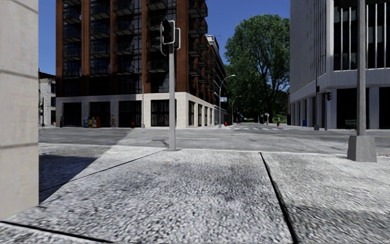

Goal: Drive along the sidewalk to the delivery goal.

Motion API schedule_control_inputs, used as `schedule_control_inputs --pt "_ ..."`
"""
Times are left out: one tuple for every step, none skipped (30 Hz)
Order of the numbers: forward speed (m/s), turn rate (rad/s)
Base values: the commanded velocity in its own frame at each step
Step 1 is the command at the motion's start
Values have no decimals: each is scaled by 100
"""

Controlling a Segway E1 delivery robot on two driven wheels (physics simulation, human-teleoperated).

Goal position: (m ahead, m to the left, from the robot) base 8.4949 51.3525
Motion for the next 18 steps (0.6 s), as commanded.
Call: schedule_control_inputs --pt "143 0" --pt "143 0" --pt "143 0" --pt "143 3" --pt "143 3" --pt "143 8" --pt "143 10" --pt "143 14" --pt "143 14" --pt "143 17" --pt "143 20" --pt "143 25" --pt "143 25" --pt "143 25" --pt "143 28" --pt "143 31" --pt "143 31" --pt "143 35"
